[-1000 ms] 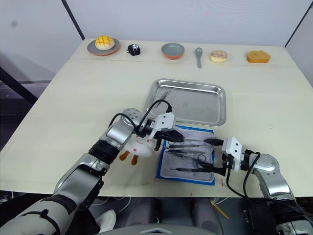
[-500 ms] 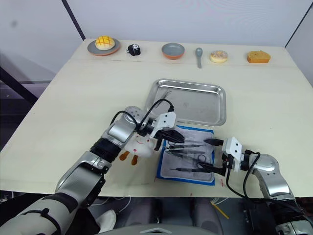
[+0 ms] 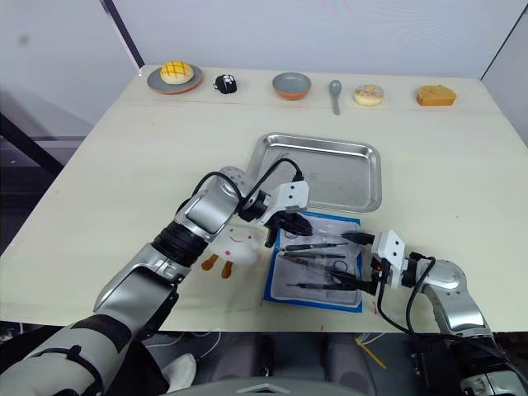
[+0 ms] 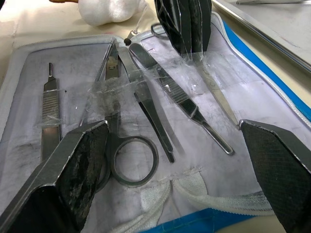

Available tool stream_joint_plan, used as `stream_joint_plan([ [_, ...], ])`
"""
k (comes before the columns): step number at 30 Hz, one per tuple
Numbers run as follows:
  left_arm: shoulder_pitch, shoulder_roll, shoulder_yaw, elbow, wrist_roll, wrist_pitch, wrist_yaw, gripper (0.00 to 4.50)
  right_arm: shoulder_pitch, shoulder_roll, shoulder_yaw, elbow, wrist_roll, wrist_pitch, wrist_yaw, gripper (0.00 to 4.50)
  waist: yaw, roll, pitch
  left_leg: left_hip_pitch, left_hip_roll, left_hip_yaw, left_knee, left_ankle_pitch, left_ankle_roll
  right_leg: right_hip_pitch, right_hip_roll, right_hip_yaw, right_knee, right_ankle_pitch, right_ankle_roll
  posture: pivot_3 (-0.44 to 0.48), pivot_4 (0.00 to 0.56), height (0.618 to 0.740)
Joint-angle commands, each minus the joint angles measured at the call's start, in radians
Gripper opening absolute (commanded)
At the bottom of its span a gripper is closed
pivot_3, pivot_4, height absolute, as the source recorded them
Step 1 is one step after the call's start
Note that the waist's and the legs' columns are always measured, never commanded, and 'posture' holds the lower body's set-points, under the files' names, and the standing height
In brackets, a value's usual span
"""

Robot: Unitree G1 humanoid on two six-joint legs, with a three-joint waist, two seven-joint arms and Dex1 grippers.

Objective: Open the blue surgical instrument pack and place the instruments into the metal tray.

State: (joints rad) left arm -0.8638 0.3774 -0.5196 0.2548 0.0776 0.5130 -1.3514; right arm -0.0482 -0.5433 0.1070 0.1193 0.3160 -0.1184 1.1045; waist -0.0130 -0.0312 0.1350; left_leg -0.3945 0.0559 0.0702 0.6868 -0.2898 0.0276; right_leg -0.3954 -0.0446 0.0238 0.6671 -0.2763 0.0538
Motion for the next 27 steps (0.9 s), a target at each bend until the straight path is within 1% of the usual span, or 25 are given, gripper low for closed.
stream_joint_plan([
  [1, -0.039, 0.017, -0.012, -0.08, -0.006, 0.054, -0.023, 0.08, 0.025, 0.003, 0.035, 0.053, -0.057, 0.016, -0.011, 4.5, 0.0, 0.0, 0.0, 0.0, 0.0, 0.0, 0.0, 0.0, 0.0, 0.0, 0.0, 0.0, 0.0, 0.0, 0.0, 0.0, 0.15, 0.732],
  [15, -0.05, 0.07, -0.024, -0.151, -0.031, 0.11, -0.054, 0.08, 0.026, 0.004, 0.037, 0.061, -0.056, 0.011, -0.014, 4.5, 0.0, 0.0, 0.0, 0.0, 0.0, 0.0, 0.0, 0.0, 0.0, 0.0, 0.0, 0.0, 0.0, 0.0, 0.0, 0.0, 0.15, 0.732],
  [27, -0.09, 0.187, -0.008, -0.172, -0.071, 0.124, -0.133, 0.08, 0.022, 0.009, 0.035, 0.073, -0.053, 0.014, -0.013, 4.5, -0.001, 0.0, 0.0, 0.0, 0.0, 0.0, 0.0, 0.0, 0.0, 0.0, 0.0, 0.0, 0.0, 0.0, 0.0, 0.0, 0.15, 0.732],
])
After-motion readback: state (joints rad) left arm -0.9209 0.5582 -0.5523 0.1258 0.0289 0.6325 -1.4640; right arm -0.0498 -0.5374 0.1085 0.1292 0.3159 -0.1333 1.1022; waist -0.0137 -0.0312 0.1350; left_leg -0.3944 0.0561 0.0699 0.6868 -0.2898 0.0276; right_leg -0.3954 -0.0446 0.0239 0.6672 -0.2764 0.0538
